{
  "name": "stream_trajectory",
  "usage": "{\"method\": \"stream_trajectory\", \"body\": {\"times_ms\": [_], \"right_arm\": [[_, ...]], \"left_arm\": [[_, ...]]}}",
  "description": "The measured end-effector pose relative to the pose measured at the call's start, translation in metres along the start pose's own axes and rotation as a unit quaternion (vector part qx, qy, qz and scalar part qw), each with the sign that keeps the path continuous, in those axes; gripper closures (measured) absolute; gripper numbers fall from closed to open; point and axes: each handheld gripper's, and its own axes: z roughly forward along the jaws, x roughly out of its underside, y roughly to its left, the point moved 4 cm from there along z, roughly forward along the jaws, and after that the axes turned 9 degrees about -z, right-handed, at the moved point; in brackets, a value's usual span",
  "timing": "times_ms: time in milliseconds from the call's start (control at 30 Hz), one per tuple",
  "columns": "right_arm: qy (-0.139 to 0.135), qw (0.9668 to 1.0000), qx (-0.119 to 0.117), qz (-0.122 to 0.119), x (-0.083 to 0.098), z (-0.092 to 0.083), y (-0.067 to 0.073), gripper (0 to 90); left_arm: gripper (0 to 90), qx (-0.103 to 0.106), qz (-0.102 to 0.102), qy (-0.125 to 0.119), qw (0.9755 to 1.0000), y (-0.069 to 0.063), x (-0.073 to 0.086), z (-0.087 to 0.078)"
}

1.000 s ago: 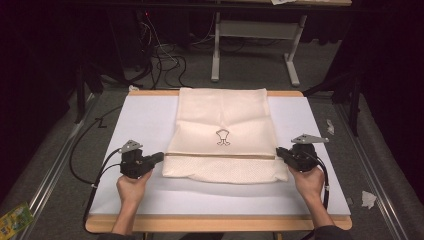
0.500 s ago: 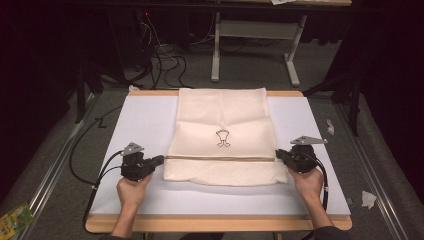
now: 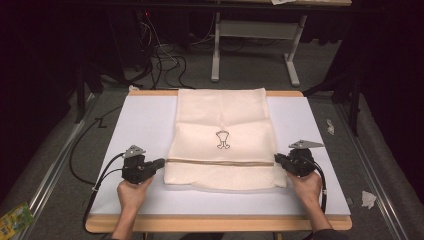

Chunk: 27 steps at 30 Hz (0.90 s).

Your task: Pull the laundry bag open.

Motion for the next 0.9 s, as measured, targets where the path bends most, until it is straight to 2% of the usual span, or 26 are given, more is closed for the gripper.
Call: {"method": "stream_trajectory", "body": {"times_ms": [467, 633, 800, 900], "right_arm": [[0.000, 1.0000, -0.003, 0.002, 0.008, 0.002, 0.005, 84.4], [0.009, 1.0000, -0.001, 0.002, 0.013, 0.007, 0.006, 83.3], [0.013, 0.9999, -0.003, 0.007, 0.016, 0.009, 0.007, 80.2], [0.008, 1.0000, 0.002, 0.005, 0.015, 0.007, 0.006, 74.8]], "left_arm": [[86.6, -0.008, -0.001, 0.010, 0.9999, 0.002, 0.007, 0.002], [86.4, -0.016, 0.001, 0.016, 0.9997, 0.002, 0.011, 0.006], [85.8, -0.020, 0.003, 0.021, 0.9996, 0.004, 0.013, 0.008], [84.0, -0.019, 0.000, 0.017, 0.9997, 0.004, 0.012, 0.008]]}}
